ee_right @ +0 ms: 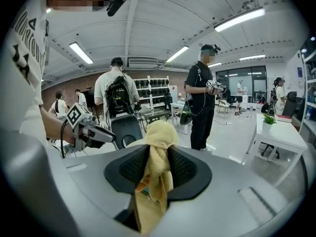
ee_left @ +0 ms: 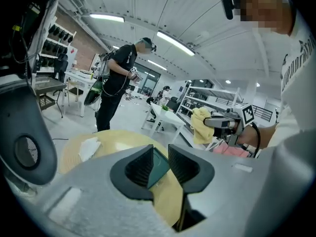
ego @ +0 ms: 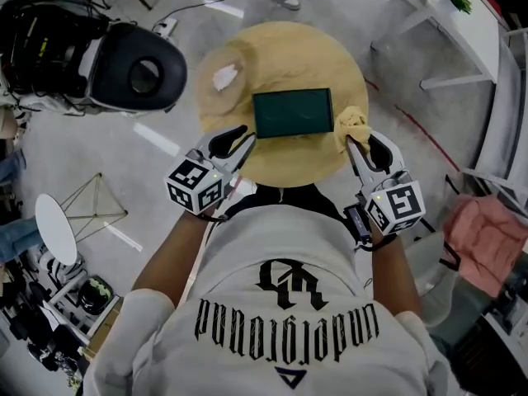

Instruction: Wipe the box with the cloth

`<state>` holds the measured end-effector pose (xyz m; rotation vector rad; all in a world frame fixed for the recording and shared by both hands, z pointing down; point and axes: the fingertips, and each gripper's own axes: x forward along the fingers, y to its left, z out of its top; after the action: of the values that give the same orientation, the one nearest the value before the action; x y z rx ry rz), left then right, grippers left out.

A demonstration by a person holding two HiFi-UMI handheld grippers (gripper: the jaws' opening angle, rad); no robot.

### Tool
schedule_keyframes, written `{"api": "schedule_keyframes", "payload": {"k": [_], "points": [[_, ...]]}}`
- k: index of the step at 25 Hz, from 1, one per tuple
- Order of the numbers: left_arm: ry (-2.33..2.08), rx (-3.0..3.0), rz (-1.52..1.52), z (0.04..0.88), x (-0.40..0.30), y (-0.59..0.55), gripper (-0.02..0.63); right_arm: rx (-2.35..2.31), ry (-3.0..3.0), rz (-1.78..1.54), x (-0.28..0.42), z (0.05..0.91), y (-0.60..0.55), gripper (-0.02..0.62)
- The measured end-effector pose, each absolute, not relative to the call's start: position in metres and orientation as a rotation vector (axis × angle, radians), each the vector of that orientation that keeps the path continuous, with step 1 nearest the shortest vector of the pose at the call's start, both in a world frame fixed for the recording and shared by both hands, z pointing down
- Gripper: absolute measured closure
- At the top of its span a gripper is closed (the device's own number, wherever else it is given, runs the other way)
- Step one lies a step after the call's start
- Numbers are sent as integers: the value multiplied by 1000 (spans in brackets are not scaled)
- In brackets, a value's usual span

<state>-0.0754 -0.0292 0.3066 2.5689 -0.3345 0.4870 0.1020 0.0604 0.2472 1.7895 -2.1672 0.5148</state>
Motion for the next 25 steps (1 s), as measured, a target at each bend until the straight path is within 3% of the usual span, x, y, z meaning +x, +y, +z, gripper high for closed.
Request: {"api": "schedule_keyframes", "payload": {"k": [11, 25], "points": [[-382, 2341, 662, 410, -34, -57, 381, 1637, -2135, 633, 153, 320, 25, 477], [-416, 2085, 770, 538, -38, -70, 338, 1375, -2005, 843, 159, 486, 18, 474]]}}
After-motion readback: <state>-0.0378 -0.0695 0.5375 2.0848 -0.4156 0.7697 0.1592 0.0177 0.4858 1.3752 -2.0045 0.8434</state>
